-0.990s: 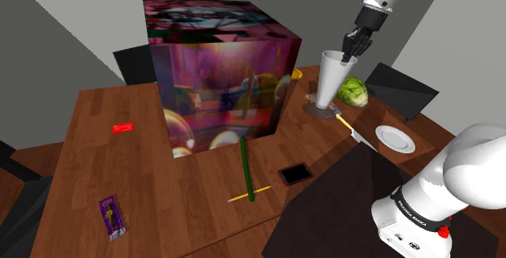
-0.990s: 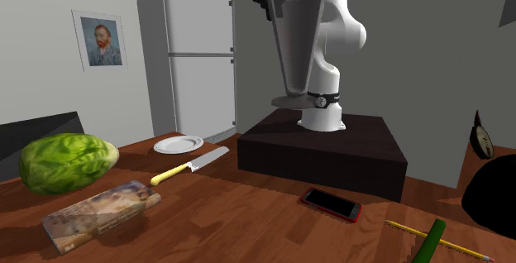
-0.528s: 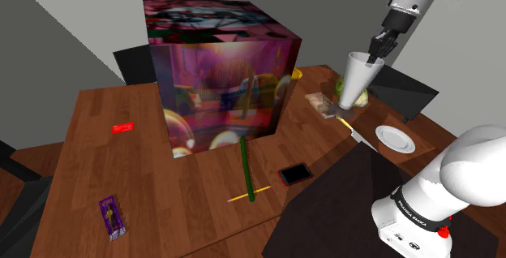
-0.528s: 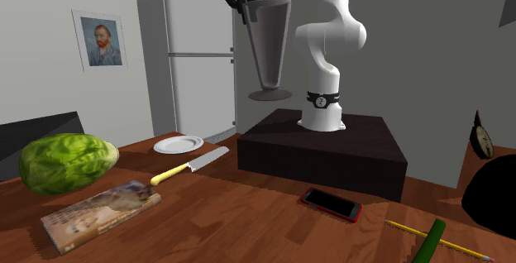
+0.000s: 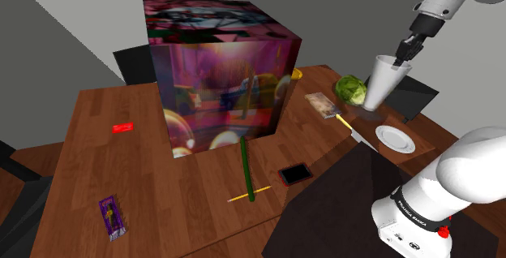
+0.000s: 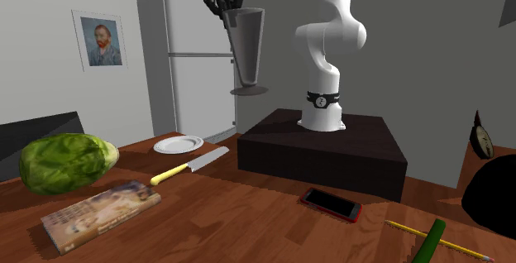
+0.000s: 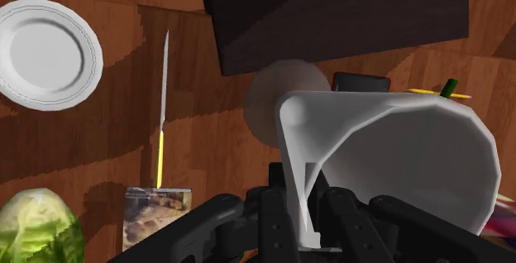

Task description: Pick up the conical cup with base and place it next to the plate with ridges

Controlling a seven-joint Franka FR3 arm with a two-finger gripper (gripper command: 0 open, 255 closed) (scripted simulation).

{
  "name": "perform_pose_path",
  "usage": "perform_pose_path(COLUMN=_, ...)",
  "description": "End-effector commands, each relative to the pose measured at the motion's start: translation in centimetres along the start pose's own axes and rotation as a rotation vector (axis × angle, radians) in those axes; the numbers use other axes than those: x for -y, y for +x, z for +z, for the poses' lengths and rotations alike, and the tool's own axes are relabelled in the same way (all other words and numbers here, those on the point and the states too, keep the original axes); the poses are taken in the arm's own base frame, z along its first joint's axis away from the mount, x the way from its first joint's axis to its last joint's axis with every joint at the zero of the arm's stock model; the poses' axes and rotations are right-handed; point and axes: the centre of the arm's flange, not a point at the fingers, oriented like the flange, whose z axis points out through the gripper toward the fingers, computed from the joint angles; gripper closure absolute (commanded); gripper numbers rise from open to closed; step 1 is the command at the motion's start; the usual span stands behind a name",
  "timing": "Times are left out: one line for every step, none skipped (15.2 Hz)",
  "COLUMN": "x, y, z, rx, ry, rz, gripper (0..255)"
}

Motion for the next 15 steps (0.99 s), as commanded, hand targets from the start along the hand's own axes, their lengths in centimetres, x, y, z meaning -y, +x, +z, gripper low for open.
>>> perform_pose_path(x=-2.5, y=-1.2, z=-0.7, rx=0.0, ry=0.0, rz=-0.001, gripper=255)
perform_pose_path(x=-3.6, y=-1.8, z=-0.9, rx=0.0, ry=0.0, rz=-0.001, gripper=255)
perform_pose_path(x=-4.8, y=-2.3, z=-1.1, rx=0.0, ry=0.0, rz=-0.001, gripper=255)
perform_pose_path(x=-6.0, y=-2.9, z=-1.3, rx=0.0, ry=0.0, rz=-0.001, gripper=255)
perform_pose_path(x=-7.1, y=-3.5, z=-1.6, rx=0.0, ry=0.0, rz=-0.001, gripper=255)
perform_pose_path(x=-8.3, y=-4.0, z=-1.8, rx=0.0, ry=0.0, rz=-0.001, gripper=255)
perform_pose_path(x=-9.5, y=-4.6, z=-2.0, rx=0.0, ry=0.0, rz=-0.001, gripper=255)
perform_pose_path(x=-10.6, y=-5.2, z=-2.3, rx=0.0, ry=0.0, rz=-0.001, gripper=255)
perform_pose_path(x=-11.8, y=-5.7, z=-2.5, rx=0.0, ry=0.0, rz=-0.001, gripper=255)
perform_pose_path(x=-13.0, y=-6.3, z=-2.7, rx=0.0, ry=0.0, rz=-0.001, gripper=255)
perform_pose_path(x=-14.2, y=-6.9, z=-2.9, rx=0.0, ry=0.0, rz=-0.001, gripper=255)
perform_pose_path(x=-15.3, y=-7.4, z=-3.2, rx=0.0, ry=0.0, rz=-0.001, gripper=255)
perform_pose_path(x=-16.5, y=-8.0, z=-3.4, rx=0.0, ry=0.0, rz=-0.001, gripper=255)
perform_pose_path(x=-18.2, y=-8.8, z=-3.7, rx=0.0, ry=0.0, rz=-0.001, gripper=255)
perform_pose_path(x=-18.3, y=-8.8, z=-3.2, rx=0.0, ry=0.0, rz=-0.001, gripper=255)
